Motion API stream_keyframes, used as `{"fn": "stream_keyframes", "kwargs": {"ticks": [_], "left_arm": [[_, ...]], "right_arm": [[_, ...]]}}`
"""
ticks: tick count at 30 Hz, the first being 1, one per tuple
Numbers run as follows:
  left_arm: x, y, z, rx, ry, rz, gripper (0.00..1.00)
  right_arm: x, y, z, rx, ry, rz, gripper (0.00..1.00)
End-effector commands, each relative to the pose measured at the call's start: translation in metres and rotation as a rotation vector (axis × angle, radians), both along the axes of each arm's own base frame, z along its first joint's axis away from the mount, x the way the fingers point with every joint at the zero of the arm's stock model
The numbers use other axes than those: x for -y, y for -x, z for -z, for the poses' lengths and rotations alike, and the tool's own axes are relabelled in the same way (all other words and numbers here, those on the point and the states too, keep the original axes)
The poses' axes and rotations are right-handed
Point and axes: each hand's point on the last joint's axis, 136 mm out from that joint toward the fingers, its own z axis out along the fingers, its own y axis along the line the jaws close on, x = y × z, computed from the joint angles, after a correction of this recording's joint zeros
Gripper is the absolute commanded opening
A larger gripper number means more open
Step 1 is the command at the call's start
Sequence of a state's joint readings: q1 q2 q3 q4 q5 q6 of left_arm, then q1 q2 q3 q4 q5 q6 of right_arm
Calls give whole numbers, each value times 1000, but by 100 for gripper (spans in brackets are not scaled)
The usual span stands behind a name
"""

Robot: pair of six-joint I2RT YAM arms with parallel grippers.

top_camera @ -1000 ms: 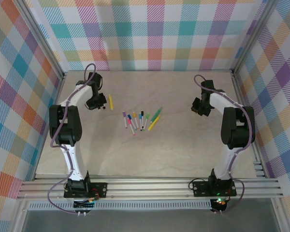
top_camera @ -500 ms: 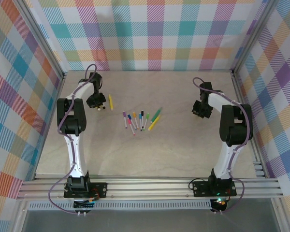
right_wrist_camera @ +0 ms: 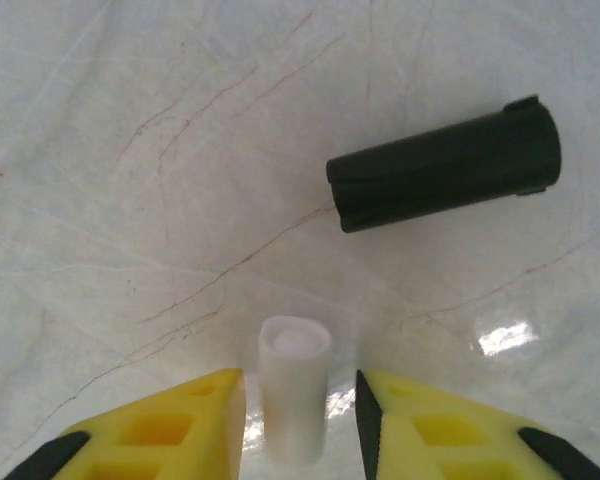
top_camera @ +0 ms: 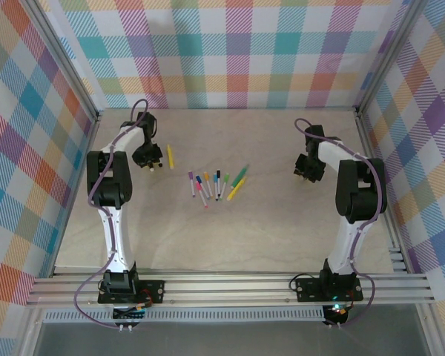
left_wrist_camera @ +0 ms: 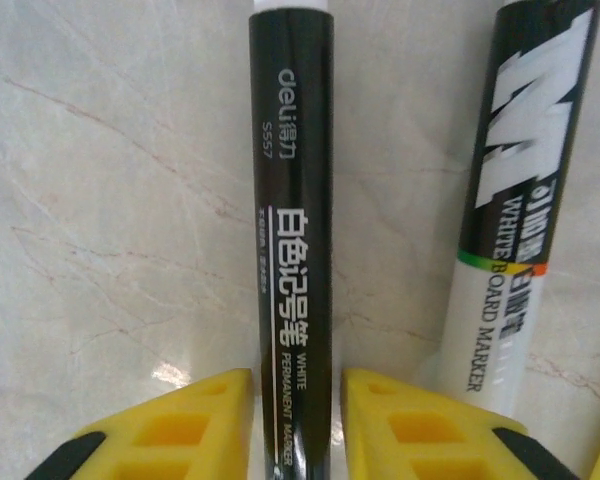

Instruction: Open the pen caps

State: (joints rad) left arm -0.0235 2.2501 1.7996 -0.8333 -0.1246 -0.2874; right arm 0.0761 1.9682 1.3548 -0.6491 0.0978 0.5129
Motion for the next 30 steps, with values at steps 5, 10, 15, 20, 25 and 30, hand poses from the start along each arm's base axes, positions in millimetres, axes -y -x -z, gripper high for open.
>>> {"fn": "stream_keyframes", "kwargs": {"ticks": [5, 10, 15, 20, 25, 30], "left_arm": [[-5, 2, -47, 80, -7, -3, 34], [-1, 3, -68, 130, 8, -2, 35], [12, 8, -91, 184, 12, 15, 35], [38, 16, -113, 241, 10, 64, 35], [78, 26, -132, 294, 27, 140, 35], [103, 32, -140, 307, 34, 192, 35]], "right_arm": [[-3, 2, -50, 98, 2, -1, 45], [15, 0, -93, 234, 45, 75, 45], [39, -8, -101, 245, 40, 153, 45], [66, -9, -93, 245, -3, 245, 45], [120, 1, -92, 249, 59, 382, 44], [159, 8, -86, 216, 103, 473, 44]]}}
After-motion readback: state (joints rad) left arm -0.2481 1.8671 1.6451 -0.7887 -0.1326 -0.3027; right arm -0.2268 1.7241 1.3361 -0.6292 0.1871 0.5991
